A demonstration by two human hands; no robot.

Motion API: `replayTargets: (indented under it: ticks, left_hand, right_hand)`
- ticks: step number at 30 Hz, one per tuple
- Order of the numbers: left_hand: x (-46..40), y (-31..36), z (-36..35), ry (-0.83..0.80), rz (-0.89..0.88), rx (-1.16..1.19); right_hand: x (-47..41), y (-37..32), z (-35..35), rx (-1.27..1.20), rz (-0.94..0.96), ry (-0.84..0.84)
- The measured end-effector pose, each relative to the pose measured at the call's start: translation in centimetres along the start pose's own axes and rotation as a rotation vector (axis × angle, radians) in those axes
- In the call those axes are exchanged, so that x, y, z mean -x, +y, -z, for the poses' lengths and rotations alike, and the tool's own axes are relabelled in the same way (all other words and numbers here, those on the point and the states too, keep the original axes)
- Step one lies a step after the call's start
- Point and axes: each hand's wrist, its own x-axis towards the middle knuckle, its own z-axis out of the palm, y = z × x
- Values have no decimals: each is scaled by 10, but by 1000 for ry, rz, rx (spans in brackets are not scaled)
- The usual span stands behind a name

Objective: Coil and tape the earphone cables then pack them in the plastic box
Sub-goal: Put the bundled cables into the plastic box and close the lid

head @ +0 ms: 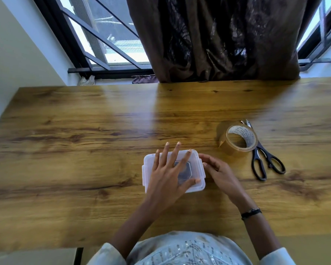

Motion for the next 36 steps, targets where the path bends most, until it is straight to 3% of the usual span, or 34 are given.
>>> replayTargets:
  ticks: [8, 15, 20, 25, 32, 36]
  left_hand:
    - [0, -2, -2, -43, -7, -81]
    - [-1, -2, -3, -43, -2, -77]
    - [0, -1, -2, -32, 0, -70]
    - [0, -1, -3, -28, -3, -71]
    - [0, -2, -4, -11, -10, -68]
    - [0, -2, -4, -25, -5, -82]
  right_hand:
    - [-4, -8, 0, 62, 21, -81]
    - [-1, -13, 11, -235, -124, 9]
    - [5, -20, 7, -284, -111, 88]
    - [13, -28, -2, -141, -74, 214]
    - [31, -37, -29, 442, 86, 472]
    - [30, -40, -32, 525, 134, 511]
